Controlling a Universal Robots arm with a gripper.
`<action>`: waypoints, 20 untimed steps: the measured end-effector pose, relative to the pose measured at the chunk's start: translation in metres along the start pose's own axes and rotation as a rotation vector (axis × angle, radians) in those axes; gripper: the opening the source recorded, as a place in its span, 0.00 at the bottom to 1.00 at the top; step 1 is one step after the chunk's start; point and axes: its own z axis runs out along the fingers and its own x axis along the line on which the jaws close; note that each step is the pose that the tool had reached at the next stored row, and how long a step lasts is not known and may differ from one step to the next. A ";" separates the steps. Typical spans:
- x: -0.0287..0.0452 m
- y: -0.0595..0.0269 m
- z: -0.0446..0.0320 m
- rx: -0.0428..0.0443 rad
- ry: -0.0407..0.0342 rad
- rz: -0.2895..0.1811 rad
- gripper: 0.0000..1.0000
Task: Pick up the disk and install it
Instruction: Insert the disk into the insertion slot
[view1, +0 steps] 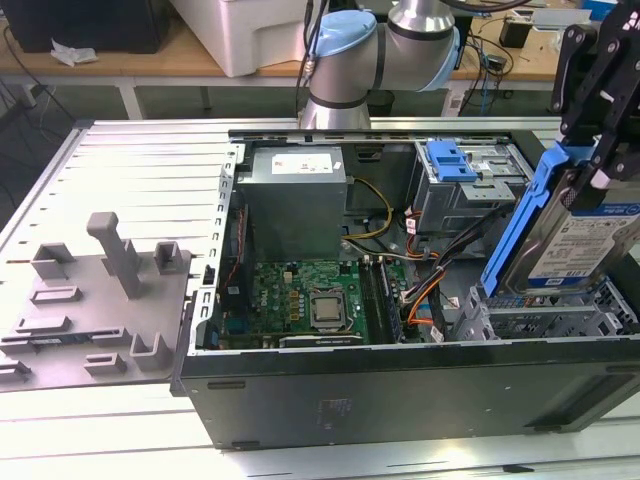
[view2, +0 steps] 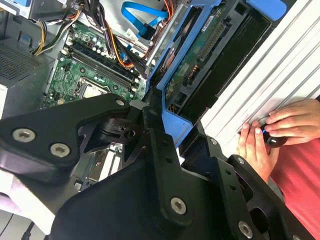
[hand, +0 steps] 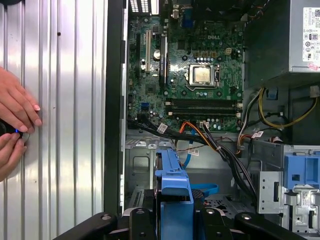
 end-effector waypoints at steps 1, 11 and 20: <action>0.0000 0.0000 0.0002 0.0000 -0.0002 0.000 0.37; 0.0006 -0.0001 0.0029 0.0000 -0.0019 0.000 0.37; 0.0012 -0.0004 0.0056 0.0000 -0.0036 0.000 0.37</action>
